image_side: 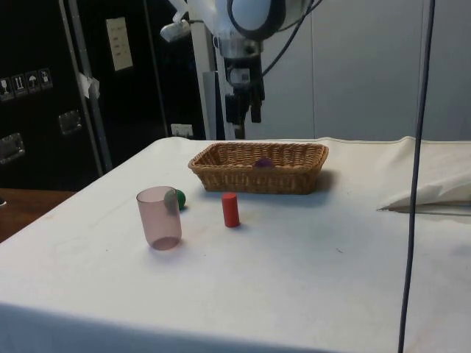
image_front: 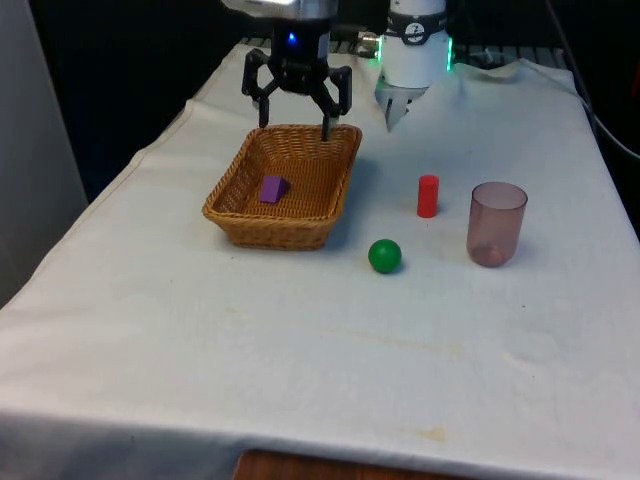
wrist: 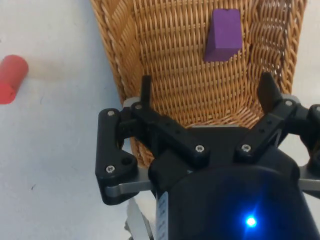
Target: Pick up the triangular block and place it into the basket.
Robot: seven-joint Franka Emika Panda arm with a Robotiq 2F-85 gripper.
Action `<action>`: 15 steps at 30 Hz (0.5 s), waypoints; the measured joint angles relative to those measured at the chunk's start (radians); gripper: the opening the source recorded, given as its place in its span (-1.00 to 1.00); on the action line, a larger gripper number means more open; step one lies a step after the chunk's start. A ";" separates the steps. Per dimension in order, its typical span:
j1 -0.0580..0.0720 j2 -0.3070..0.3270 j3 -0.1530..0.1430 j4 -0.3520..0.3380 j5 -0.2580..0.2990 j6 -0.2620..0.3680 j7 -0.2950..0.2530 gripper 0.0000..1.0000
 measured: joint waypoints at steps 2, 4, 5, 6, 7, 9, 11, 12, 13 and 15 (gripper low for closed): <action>0.000 -0.016 0.000 0.002 -0.005 -0.013 0.000 1.00; 0.000 -0.037 -0.001 0.008 -0.010 -0.037 0.000 1.00; 0.000 -0.037 -0.001 0.008 -0.010 -0.037 0.000 1.00; 0.000 -0.044 -0.001 0.010 -0.012 -0.044 0.000 1.00; 0.000 -0.051 -0.001 0.012 -0.015 -0.051 0.000 1.00; 0.000 -0.064 -0.001 0.016 -0.020 -0.065 0.000 1.00; 0.000 -0.077 -0.001 0.021 -0.024 -0.079 0.000 1.00; 0.000 -0.084 -0.001 0.024 -0.026 -0.086 0.000 1.00; 0.000 -0.098 -0.001 0.029 -0.031 -0.103 0.000 1.00; 0.000 -0.105 -0.001 0.031 -0.033 -0.111 0.000 1.00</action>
